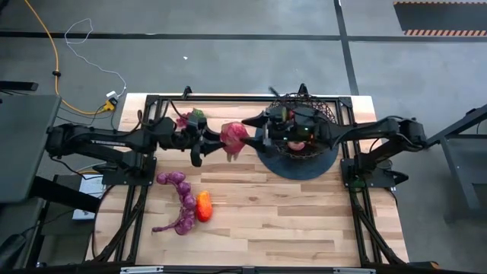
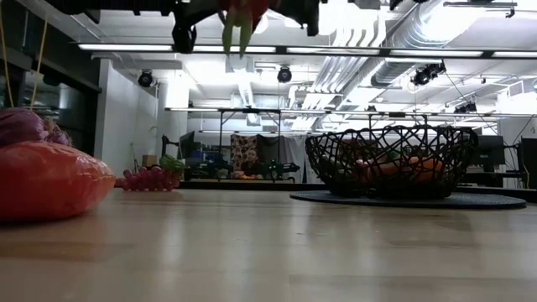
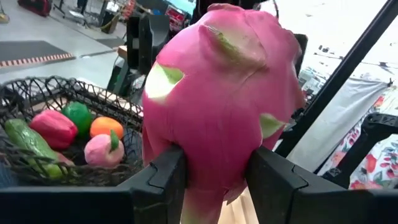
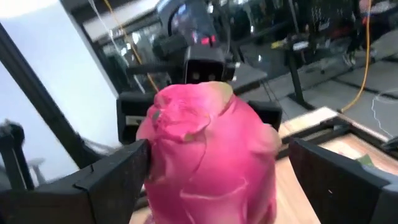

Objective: Build produce basket
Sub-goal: Put the dragon fruit into the wire basket

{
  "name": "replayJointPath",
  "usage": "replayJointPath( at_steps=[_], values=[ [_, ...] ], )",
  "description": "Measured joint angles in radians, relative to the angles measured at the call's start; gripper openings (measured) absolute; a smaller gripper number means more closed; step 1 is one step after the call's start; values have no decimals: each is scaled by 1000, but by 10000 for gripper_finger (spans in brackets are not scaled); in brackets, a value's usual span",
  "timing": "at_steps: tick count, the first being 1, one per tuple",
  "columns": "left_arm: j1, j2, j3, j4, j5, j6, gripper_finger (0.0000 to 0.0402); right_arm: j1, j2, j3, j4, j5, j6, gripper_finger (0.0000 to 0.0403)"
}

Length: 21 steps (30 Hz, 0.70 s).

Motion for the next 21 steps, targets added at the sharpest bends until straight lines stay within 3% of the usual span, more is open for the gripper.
replayJointPath(
  at_steps=[5, 15, 21],
  values=[
    [0, 11, -1, 8, 1, 0, 131, 0, 33, 87, -110, -44, -3, 374],
    [-1, 8, -1, 17, -16, 1, 131, -1, 38, 116, -148, -100, -4, 373],
    [0, 9, -1, 14, 6, 39, 145, 0, 38, 117, -164, -109, 19, 338]
  ],
)
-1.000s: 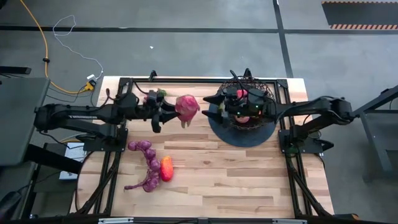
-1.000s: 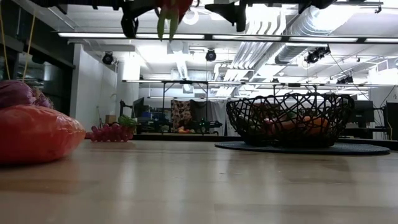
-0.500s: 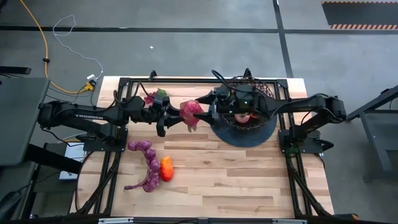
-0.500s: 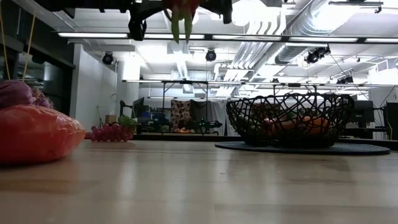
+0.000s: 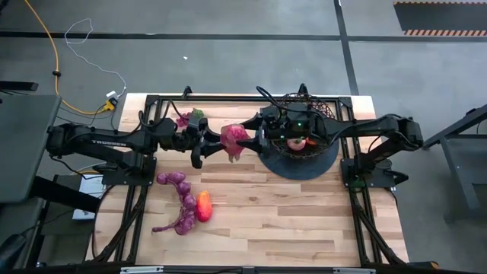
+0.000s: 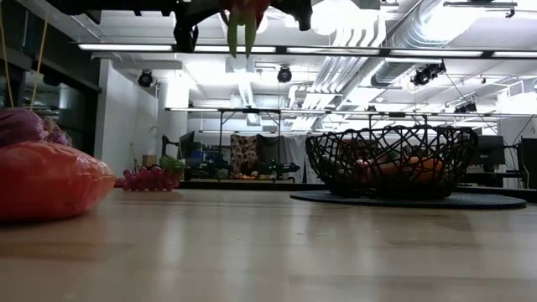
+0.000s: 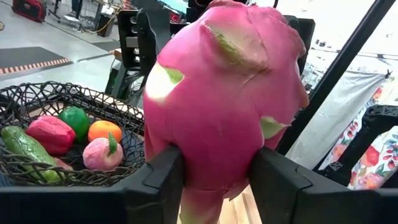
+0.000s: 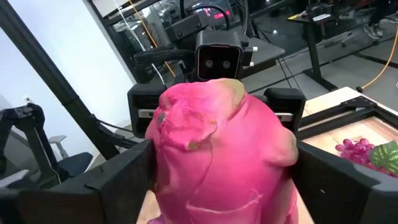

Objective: Build produce basket
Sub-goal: Put the dragon fruit into the wire basket

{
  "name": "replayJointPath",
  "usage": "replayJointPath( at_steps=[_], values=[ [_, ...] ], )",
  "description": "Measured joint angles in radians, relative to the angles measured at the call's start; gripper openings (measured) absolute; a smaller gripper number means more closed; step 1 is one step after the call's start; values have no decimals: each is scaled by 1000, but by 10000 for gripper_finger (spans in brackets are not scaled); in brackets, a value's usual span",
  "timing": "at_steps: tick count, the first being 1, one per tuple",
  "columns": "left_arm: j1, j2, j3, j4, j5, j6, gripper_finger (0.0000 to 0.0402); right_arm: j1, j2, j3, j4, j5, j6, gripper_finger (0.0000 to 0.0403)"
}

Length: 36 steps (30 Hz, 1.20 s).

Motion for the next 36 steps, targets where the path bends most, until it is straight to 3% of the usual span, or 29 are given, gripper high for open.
replayJointPath(
  at_steps=[7, 11, 17, 25, 28, 36],
  values=[
    [0, 0, 0, 0, 11, 3, 212, 0, 0, 0, -1, -2, 1, 275],
    [7, -6, 0, -19, 25, -8, 256, -2, -15, 0, -39, -2, -9, 264],
    [81, -128, 2, -160, 88, 15, 303, -45, -140, -2, -242, 20, -70, 262],
    [167, -373, 2, -254, 107, 72, 316, -80, -338, -2, -528, 158, -97, 261],
    [167, -446, 2, -254, 62, 91, 316, -79, -400, -2, -597, 229, -97, 261],
    [167, -500, 2, -259, 6, 111, 317, -79, -456, -1, -646, 291, -97, 261]
  ],
)
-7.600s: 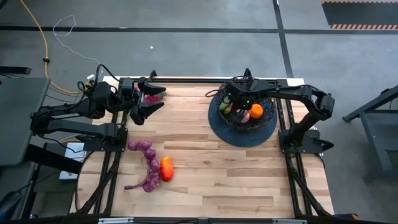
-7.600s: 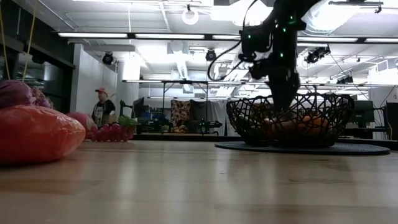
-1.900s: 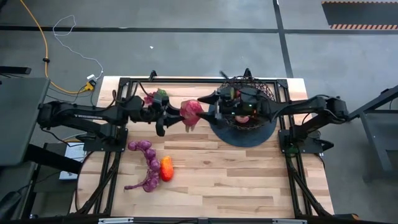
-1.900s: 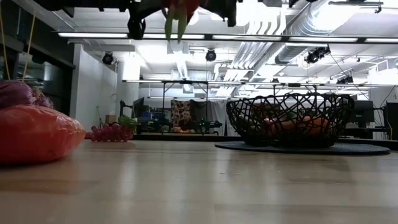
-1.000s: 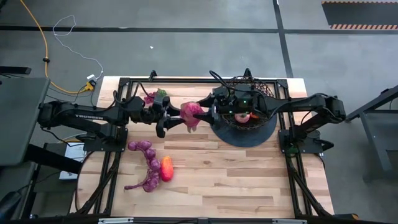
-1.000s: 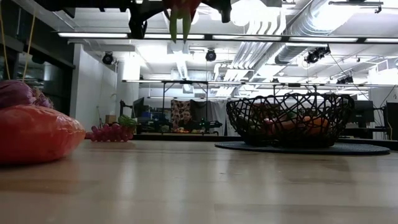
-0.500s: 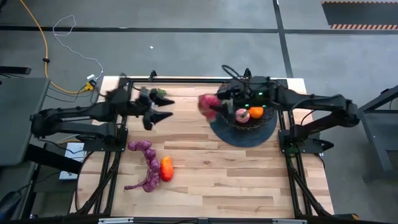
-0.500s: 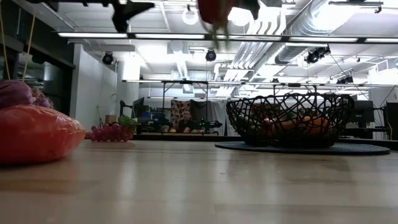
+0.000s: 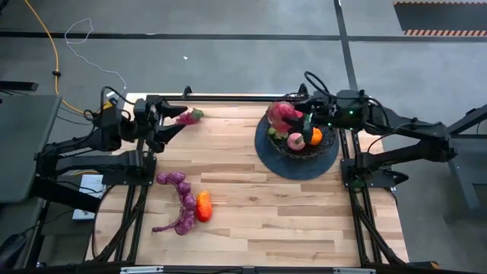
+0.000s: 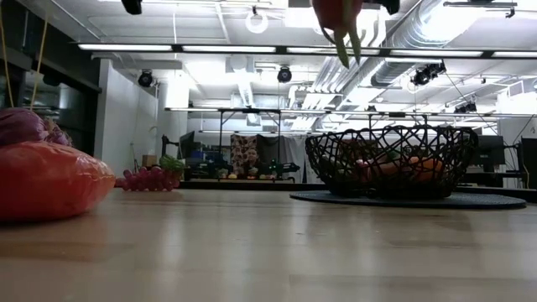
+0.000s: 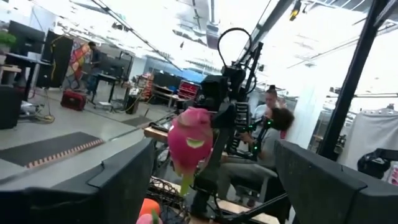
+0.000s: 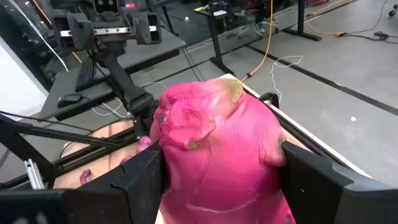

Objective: Build produce basket
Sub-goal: Put the dragon fruit into the wire basket

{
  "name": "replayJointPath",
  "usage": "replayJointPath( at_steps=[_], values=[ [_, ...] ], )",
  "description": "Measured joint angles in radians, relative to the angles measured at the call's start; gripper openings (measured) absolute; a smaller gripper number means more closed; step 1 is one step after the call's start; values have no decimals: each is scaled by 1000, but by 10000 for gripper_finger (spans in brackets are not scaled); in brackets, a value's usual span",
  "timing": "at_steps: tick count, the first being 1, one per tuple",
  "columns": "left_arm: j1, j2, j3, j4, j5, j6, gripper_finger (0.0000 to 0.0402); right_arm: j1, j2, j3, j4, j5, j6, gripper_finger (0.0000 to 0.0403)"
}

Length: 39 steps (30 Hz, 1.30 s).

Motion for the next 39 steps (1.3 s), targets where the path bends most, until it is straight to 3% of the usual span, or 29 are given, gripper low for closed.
replayJointPath(
  at_steps=[3, 6, 11, 14, 18, 24, 39],
  values=[
    [0, 11, 0, 0, -3, 0, 317, 0, 10, 0, -1, 11, -12, 261],
    [0, 28, 0, 0, -3, -7, 317, -5, 27, 22, -53, 115, -26, 261],
    [0, 51, -1, 0, -1, -10, 317, -97, 98, 177, -408, 325, 37, 261],
    [0, 71, -1, -1, 0, -9, 317, -196, 164, 254, -647, 327, 122, 261],
    [0, 102, -1, -10, 8, 0, 312, -333, 244, 269, -841, 203, 178, 261],
    [0, 134, -2, -24, 9, -1, 297, -462, 346, 193, -849, 119, 190, 261],
    [-1, 141, -2, -30, 42, -4, 272, -546, 572, 159, -792, 173, 188, 261]
  ],
)
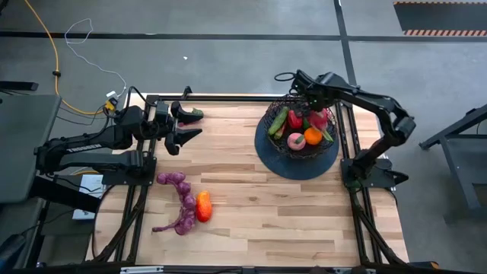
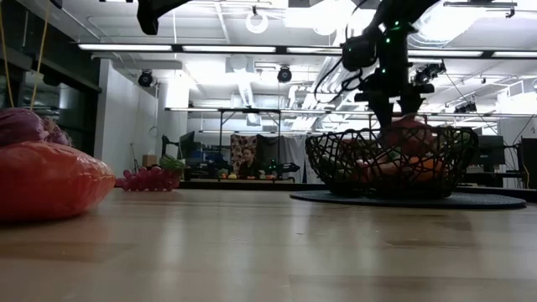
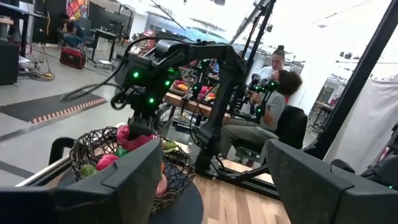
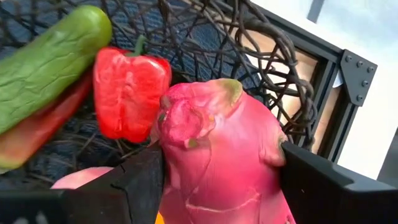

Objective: Build produce basket
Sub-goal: Put the dragon fruit into the wire basket

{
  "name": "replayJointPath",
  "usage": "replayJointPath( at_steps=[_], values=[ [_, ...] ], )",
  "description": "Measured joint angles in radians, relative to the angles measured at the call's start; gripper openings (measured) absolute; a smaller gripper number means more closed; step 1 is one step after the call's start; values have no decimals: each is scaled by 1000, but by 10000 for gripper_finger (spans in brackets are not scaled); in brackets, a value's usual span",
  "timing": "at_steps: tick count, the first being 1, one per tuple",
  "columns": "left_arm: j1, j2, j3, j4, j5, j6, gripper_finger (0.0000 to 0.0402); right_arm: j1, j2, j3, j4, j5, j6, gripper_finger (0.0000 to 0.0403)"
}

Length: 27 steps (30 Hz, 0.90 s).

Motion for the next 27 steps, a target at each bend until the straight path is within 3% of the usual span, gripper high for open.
replayJointPath(
  at_steps=[9, 16, 27],
  values=[
    [0, 0, 0, 0, 5, 13, 230, 0, 50, 2, 15, 63, 101, 261],
    [0, 0, 0, 0, 11, 13, 205, 0, 47, 1, 18, 60, 16, 270],
    [0, 0, 0, -4, 20, 13, 167, 1, 49, 20, 3, 49, 15, 280]
  ],
)
